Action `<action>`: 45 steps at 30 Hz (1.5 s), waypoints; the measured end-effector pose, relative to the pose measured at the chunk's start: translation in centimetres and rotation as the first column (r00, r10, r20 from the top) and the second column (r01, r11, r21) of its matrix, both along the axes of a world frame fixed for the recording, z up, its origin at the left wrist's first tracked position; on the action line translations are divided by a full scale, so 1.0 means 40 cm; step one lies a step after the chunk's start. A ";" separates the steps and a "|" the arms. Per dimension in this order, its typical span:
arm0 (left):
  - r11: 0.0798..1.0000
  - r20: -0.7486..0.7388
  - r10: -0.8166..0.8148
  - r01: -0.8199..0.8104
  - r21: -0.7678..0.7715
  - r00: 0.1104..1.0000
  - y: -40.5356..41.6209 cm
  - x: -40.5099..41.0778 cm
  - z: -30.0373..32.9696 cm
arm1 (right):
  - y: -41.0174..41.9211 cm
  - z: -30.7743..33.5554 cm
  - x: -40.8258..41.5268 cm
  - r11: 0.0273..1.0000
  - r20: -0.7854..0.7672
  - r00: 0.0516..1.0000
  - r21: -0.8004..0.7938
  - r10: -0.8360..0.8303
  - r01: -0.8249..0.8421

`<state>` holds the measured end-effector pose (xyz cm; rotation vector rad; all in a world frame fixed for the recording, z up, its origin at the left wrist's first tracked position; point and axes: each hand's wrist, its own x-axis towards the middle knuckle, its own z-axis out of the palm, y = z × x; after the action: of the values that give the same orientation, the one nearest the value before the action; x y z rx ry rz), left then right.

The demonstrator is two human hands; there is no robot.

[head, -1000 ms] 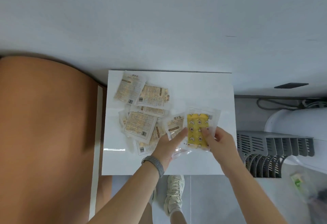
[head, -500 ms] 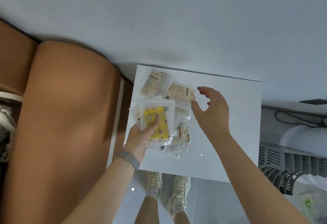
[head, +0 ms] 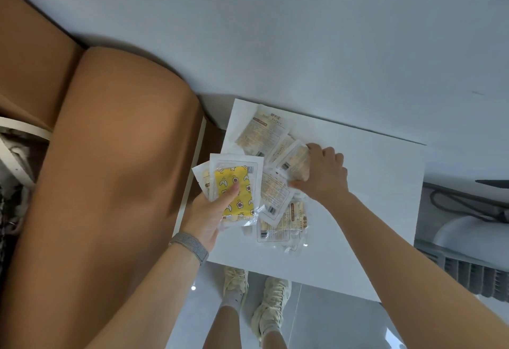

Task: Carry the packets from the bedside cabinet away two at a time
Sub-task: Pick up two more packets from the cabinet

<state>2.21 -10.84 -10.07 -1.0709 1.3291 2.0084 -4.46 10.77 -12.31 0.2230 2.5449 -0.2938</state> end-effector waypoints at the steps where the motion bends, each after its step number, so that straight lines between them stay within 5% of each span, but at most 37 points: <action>1: 1.000 0.002 0.003 -0.003 0.002 1.000 -0.005 -0.004 -0.001 | 0.011 -0.001 0.008 0.998 -0.006 0.998 -0.027 -0.056 0.056; 4: 1.000 0.010 0.017 -0.017 0.000 1.000 -0.021 -0.018 -0.002 | 0.048 -0.004 0.032 0.923 -0.016 0.951 -0.243 -0.310 0.297; 11: 0.999 -0.002 0.039 -0.039 -0.019 0.999 -0.044 -0.040 -0.001 | 0.092 0.056 0.071 0.646 0.077 0.778 -0.509 -0.624 0.568; 14: 0.998 -0.005 0.055 -0.055 -0.015 0.998 -0.046 -0.045 0.000 | 0.064 0.110 0.031 0.170 0.348 0.491 -0.651 -0.799 0.739; 16: 0.997 0.009 0.071 -0.071 -0.015 0.997 -0.048 -0.047 -0.003 | 0.023 0.119 -0.009 -0.138 0.559 0.347 -0.650 -0.753 0.748; 18: 0.996 0.025 0.093 -0.093 -0.008 0.995 -0.050 -0.049 -0.003 | -0.037 0.094 -0.060 -0.080 0.559 0.376 -0.627 -0.739 0.775; 23: 0.995 0.030 0.103 -0.103 0.002 0.994 -0.062 -0.057 -0.001 | -0.210 0.043 -0.161 0.704 0.257 0.754 -0.271 -0.604 0.656; 27: 0.993 0.029 0.117 -0.116 -0.010 0.993 -0.074 -0.060 -0.002 | -0.284 0.008 -0.167 0.841 0.232 0.846 -0.151 -0.481 0.519; 34: 0.992 -0.009 0.123 -0.124 -0.034 0.992 -0.094 -0.069 0.001 | -0.290 -0.031 -0.129 0.926 -0.021 0.927 -0.070 -0.374 0.371; 40: 0.989 -0.017 0.138 -0.139 -0.041 0.990 -0.100 -0.078 0.006 | -0.266 -0.003 -0.114 0.826 -0.161 0.908 -0.498 -0.388 0.264; 42: 0.988 -0.031 0.143 -0.144 -0.047 0.989 -0.104 -0.077 0.010 | -0.250 0.025 -0.102 0.737 -0.130 0.863 -0.590 -0.488 0.328; 45: 0.984 -0.033 0.165 -0.166 -0.061 0.986 -0.110 -0.070 0.031 | -0.209 0.095 -0.066 0.352 0.195 0.697 -0.751 -0.690 0.559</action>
<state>-0.59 -15.24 -8.83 -1.2232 1.3662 2.1192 -7.11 2.42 -8.50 0.8705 2.0720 -1.7373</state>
